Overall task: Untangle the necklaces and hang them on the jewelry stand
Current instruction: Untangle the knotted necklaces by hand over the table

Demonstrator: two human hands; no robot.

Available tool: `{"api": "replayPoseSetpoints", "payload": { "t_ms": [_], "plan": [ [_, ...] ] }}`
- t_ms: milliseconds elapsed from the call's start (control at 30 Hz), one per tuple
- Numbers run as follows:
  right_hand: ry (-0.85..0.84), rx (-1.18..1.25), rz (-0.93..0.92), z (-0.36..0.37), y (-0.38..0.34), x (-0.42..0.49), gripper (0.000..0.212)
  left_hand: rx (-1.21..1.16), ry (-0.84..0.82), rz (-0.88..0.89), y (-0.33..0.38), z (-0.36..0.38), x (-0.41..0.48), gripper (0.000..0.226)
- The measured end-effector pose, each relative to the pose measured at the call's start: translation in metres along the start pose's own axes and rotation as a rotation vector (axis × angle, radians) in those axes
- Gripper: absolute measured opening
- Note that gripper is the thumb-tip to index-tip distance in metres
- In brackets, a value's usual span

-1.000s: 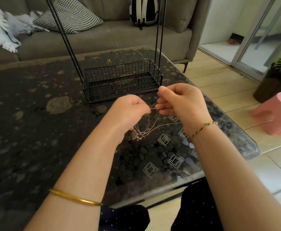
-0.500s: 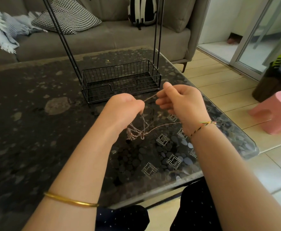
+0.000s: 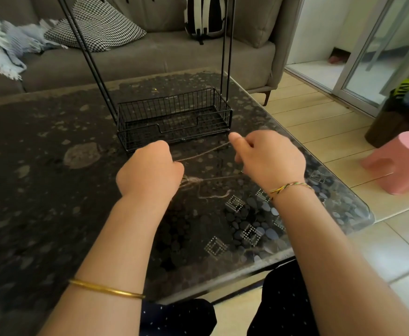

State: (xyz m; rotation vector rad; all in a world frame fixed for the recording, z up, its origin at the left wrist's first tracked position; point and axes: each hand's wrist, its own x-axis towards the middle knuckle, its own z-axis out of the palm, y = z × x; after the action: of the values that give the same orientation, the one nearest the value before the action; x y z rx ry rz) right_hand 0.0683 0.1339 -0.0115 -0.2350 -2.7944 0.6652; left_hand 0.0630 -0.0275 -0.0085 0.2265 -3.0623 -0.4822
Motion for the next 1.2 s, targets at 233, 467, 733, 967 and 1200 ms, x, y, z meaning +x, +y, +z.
{"api": "replayPoseSetpoints", "payload": {
  "t_ms": [233, 467, 733, 967, 1200],
  "plan": [
    [-0.211, -0.096, 0.045, 0.0012, -0.0008, -0.0011, 0.048, 0.057, 0.088, -0.041, -0.0047, 0.0014, 0.0017, 0.007],
    [0.133, -0.043, 0.013, -0.0023, -0.0032, -0.0033, 0.017, 0.048, -0.024, -0.090, -0.0027, 0.0023, 0.0019, 0.008],
    [0.306, 0.632, 0.168, -0.0024, -0.0025, 0.0016, 0.037, 0.057, -0.148, -0.120, -0.0025, 0.0050, 0.0024, 0.014],
    [0.098, 0.503, 0.100, -0.0010, 0.0001, 0.0017, 0.039, 0.034, -0.181, -0.172, -0.0008, 0.0037, 0.0018, 0.017],
    [-0.155, -0.274, 0.030, 0.0023, -0.0018, -0.0060, 0.053, 0.034, -0.130, -0.201, 0.0004, 0.0003, -0.0014, 0.028]
  ]
}}
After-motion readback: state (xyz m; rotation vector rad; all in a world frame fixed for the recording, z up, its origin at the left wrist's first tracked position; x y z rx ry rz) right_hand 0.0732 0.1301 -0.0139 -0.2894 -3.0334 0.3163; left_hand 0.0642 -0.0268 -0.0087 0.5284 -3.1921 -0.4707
